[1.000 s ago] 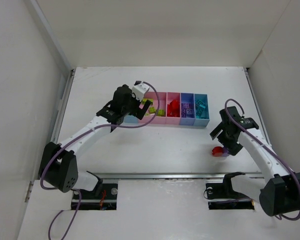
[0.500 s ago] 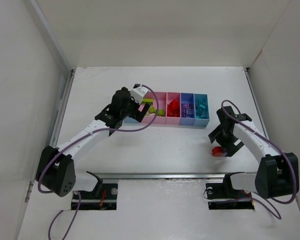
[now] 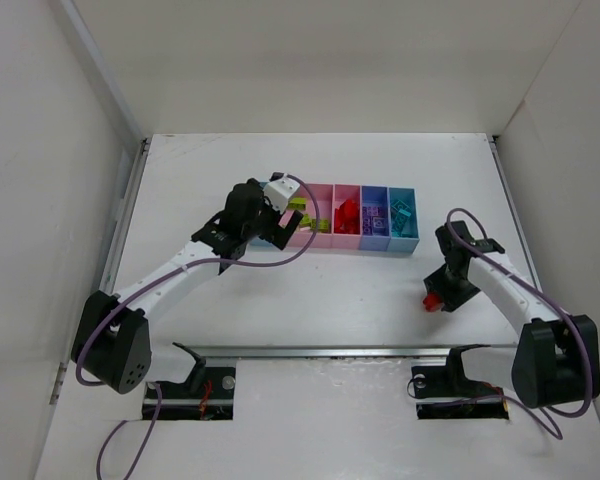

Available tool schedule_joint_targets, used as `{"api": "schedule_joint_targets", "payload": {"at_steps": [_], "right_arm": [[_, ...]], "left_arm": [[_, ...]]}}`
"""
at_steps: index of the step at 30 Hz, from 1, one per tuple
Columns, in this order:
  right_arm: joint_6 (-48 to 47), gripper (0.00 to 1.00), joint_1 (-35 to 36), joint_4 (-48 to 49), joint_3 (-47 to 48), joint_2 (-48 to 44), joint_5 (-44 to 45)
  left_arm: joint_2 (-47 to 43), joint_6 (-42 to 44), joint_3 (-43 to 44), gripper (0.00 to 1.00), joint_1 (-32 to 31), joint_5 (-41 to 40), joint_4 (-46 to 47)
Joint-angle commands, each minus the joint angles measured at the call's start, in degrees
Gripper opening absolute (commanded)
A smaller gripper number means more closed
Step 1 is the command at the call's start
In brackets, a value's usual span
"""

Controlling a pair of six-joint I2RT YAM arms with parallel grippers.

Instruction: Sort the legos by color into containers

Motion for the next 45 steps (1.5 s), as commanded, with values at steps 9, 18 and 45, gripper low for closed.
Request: {"api": "schedule_joint_targets", "payload": {"at_steps": [9, 18, 45], "right_arm": [[1.73, 0.13, -0.37, 2.49, -2.09, -4.89, -0.29], [-17.04, 0.0, 5.23, 9.21, 8.42, -16.22, -3.97], [-113.93, 0.0, 29.25, 36.05, 25.77, 0.03, -54.6]], "left_arm": [[-2.86, -0.39, 1.77, 0.98, -0.37, 3.64, 0.22], [-2.86, 0.67, 3.53, 0.86, -0.37, 10.76, -1.09], [-1.81, 41.45, 22.08, 0.96, -3.88, 53.84, -26.59]]}}
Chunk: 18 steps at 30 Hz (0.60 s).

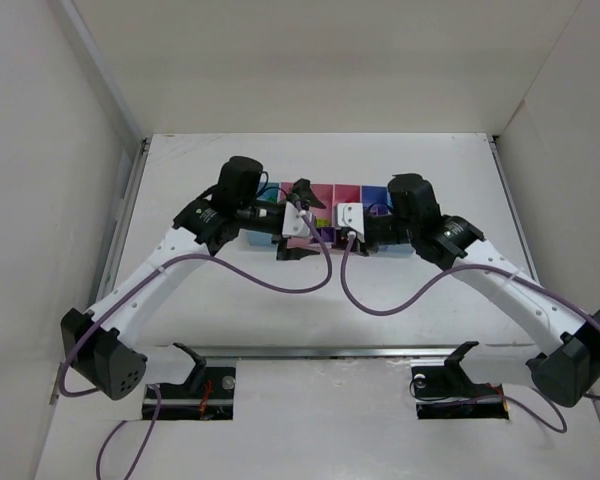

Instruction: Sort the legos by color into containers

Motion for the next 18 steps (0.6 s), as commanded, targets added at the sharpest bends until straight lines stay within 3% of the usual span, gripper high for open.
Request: {"api": "schedule_joint_targets", "payload": {"at_steps": [1, 4, 5, 8, 9, 12, 13, 18], "right_arm": [[-3.62, 0.0, 0.25, 6.64, 2.79, 0.22, -3.22], [-3.09, 0.0, 0.25, 8.65, 2.27, 0.23, -4.44], [-2.48, 0.0, 0.25, 9.28, 1.75, -0.29, -4.45], [-1.86, 0.0, 0.77, 9.98, 1.12, -1.0, -4.45], [-1.86, 0.0, 0.77, 9.98, 0.6, -1.0, -4.45], [-1.86, 0.0, 0.77, 9.98, -0.02, -1.53, -3.83], [-1.86, 0.0, 0.77, 9.03, -0.02, -1.53, -2.79], [-1.86, 0.0, -3.86, 3.31, -0.27, -1.0, 1.08]], "left_arm": [[1.49, 0.36, 1.69, 0.94, -1.64, 1.45, -2.42], [2.82, -1.57, 2.74, 0.82, -2.16, -1.63, -1.89], [4.3, -1.58, 2.75, 0.7, -2.16, -2.42, -2.76], [5.1, -1.58, 4.85, 0.5, -2.16, -3.57, -4.0], [5.62, -1.58, 4.86, 0.35, -2.16, -3.57, -4.61], [5.63, -2.19, 5.46, 0.14, -2.16, -3.05, -4.61], [5.63, -2.89, 5.47, 0.0, -2.16, -3.04, -4.61], [5.11, -5.88, 6.09, 0.0, -2.16, -4.18, -4.09]]}}
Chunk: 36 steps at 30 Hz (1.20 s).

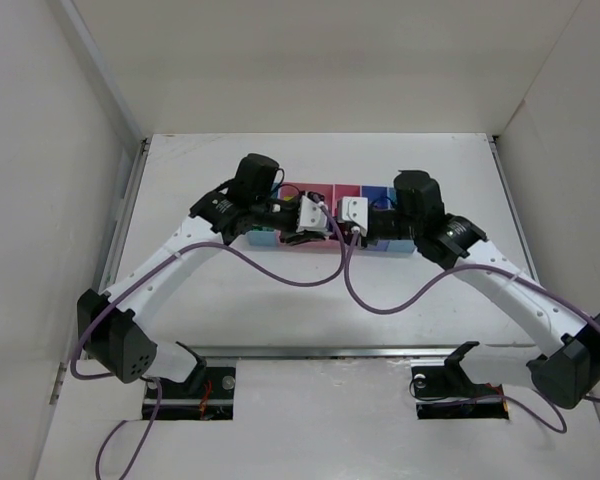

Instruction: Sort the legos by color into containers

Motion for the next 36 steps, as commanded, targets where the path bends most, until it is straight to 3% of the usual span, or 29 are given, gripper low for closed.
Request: {"api": "schedule_joint_targets", "payload": {"at_steps": [1, 10, 14, 19, 26, 36], "right_arm": [[-1.75, 0.0, -4.53, -2.44, -1.74, -0.98, 1.0], [8.0, 0.0, -18.07, 6.6, -6.94, -2.21, 11.01], [9.59, 0.0, -18.61, 10.73, -6.69, -0.46, 10.51], [15.64, 0.0, -19.14, 10.74, -3.34, 9.45, 12.68], [21.88, 0.0, -20.54, 11.44, 3.42, 21.76, 13.22], [23.99, 0.0, -17.74, 12.06, 6.76, 24.85, 13.3]], "left_arm": [[-1.17, -3.48, 2.68, 0.0, 0.65, 0.15, 0.13], [4.0, -17.8, 5.74, 0.0, 2.5, -6.18, 11.47], [9.98, -27.55, 11.01, 0.0, 3.03, -8.55, 14.28], [16.31, -37.3, 15.94, 0.0, 6.01, -9.71, 14.29], [16.41, -38.02, 17.27, 0.0, 7.95, -12.16, 14.81], [15.97, -37.94, 15.33, 0.0, 8.48, -12.17, 16.57]]}}
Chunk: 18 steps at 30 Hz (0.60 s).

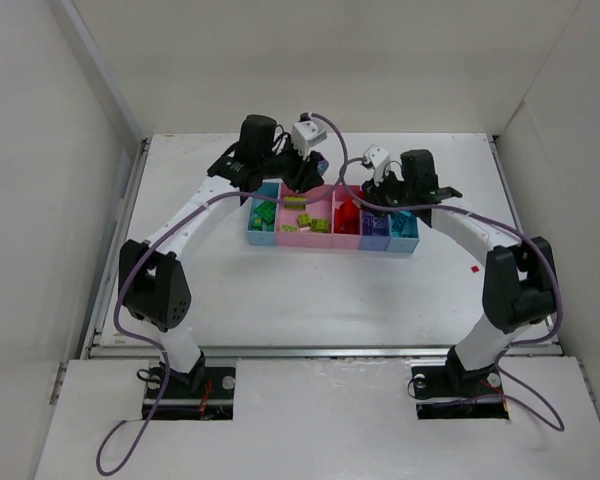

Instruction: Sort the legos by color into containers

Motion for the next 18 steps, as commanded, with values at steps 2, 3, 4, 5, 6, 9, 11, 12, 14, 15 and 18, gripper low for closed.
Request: {"api": "schedule_joint_targets", "payload": {"at_steps": [2, 3, 4, 5, 6, 9, 11, 12, 14, 15, 18], "right_arm": [[6.08, 0.0, 3.03, 2.07, 5.04, 0.16, 1.26], [7.49, 0.0, 3.04, 2.07, 5.05, 0.16, 1.27], [9.59, 0.0, 3.04, 2.07, 5.05, 0.77, 1.27], [10.22, 0.0, 3.64, 2.07, 5.05, 0.78, 1.88], [10.23, 0.0, 4.35, 2.07, 5.05, 1.47, 2.58], [10.84, 0.08, 5.75, 1.54, 6.1, 3.67, 4.34], [11.46, 0.25, 5.76, 1.54, 8.02, 5.51, 4.34], [11.46, 0.43, 5.76, 1.54, 8.64, 5.52, 4.34], [11.46, 0.57, 5.76, 1.02, 9.79, 6.23, 3.73], [11.46, 0.84, 5.76, 1.01, 10.4, 6.23, 3.73], [11.46, 1.0, 5.76, 1.01, 10.41, 4.31, 3.73]], "left_arm": [[-2.26, -1.39, 2.33, 0.0, -0.26, 0.71, 1.6], [-2.26, -1.39, 2.33, 0.0, -0.26, 0.71, 1.6], [-1.74, -0.87, 2.33, 0.0, -0.26, 0.71, 1.6], [-1.73, -0.86, 2.86, 0.0, -0.26, 0.01, 1.07], [-1.73, -0.86, 2.86, 0.0, -0.26, 0.0, 1.07], [-1.2, -0.86, 2.86, 0.0, -0.26, -0.61, 0.54], [-1.2, -0.86, 2.86, 0.0, -0.26, -0.61, 0.02], [-1.2, -0.86, 2.86, 0.0, -0.26, -0.61, 0.01], [-1.2, -0.86, 2.86, 0.0, -0.26, -0.61, 0.01], [-1.2, -0.25, 2.86, 0.0, -0.26, -0.61, -0.51], [-1.2, -0.25, 2.86, 0.0, -0.26, -0.61, -0.51]]}}
